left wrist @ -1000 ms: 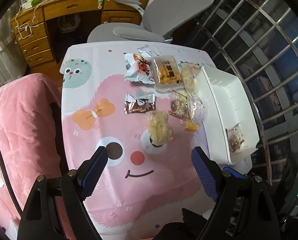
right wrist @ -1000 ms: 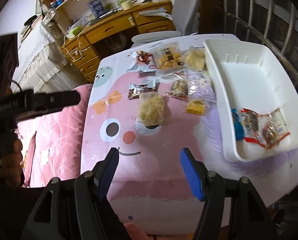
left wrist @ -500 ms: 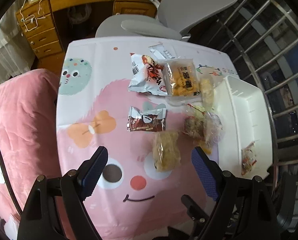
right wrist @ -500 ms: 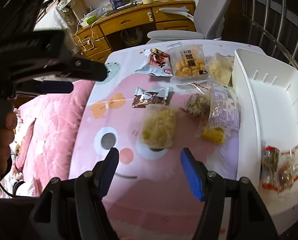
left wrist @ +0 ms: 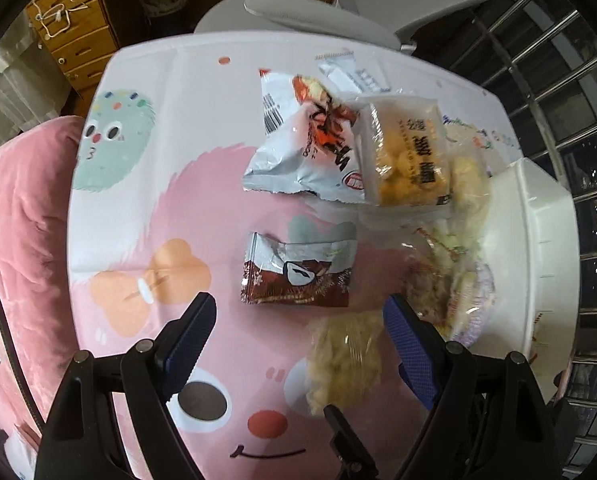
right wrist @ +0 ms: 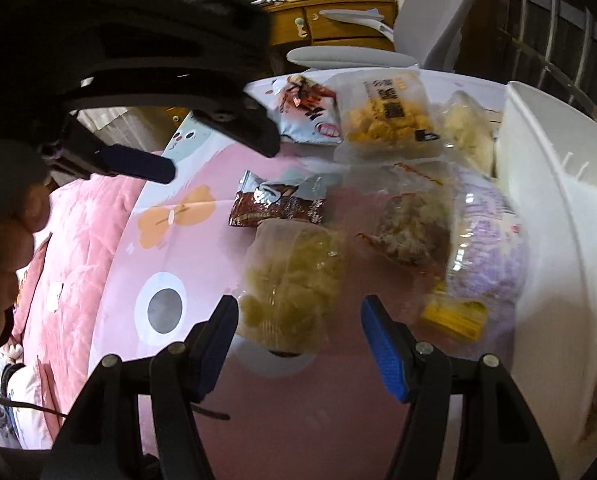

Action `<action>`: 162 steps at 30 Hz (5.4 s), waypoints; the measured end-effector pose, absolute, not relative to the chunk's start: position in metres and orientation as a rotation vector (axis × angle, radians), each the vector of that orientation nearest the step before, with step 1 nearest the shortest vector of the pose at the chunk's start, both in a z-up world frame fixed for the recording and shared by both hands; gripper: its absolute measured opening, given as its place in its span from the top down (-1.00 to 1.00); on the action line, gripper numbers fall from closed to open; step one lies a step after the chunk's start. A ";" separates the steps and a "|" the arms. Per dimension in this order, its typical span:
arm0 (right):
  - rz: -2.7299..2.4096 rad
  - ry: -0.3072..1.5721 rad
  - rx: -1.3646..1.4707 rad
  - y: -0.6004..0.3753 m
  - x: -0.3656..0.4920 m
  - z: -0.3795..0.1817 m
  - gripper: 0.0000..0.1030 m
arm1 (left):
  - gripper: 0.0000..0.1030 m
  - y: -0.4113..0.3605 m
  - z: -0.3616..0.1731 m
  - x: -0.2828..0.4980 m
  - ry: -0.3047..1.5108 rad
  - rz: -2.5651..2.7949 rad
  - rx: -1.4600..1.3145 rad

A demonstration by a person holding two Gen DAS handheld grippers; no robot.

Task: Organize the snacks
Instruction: 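Reach the left gripper to the brown chocolate packet while right reaches the yellow puff bag, then close the left gripper on the brown packet while right grips the clear yellow puff bag, then carry the brown packet and yellow puff bag over the white tray with both grippers, then open both grippers to drop the two snacks into the tray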

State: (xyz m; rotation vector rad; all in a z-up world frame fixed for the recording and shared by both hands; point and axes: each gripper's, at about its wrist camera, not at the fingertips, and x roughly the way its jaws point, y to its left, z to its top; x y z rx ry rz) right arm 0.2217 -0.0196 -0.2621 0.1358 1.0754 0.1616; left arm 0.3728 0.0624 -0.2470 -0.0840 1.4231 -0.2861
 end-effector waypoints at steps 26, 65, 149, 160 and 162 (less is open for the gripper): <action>0.283 1.083 0.157 -0.021 0.246 -0.296 0.13 | -0.51 0.028 -0.317 0.409 1.479 -0.215 0.036; 0.051 1.154 0.182 -0.052 0.152 -0.230 0.26 | 0.62 0.081 -0.240 0.298 1.295 -0.301 -0.085; 0.248 1.014 0.133 -0.348 0.076 -0.139 0.18 | -0.34 -0.201 -0.116 0.141 1.045 -0.388 -0.057; 0.337 1.061 0.169 -0.303 0.079 -0.149 0.17 | -0.34 -0.101 -0.126 0.112 1.036 -0.195 -0.184; 0.357 1.059 0.179 -0.293 0.082 -0.150 0.17 | -0.34 -0.078 -0.129 0.102 1.028 -0.139 -0.190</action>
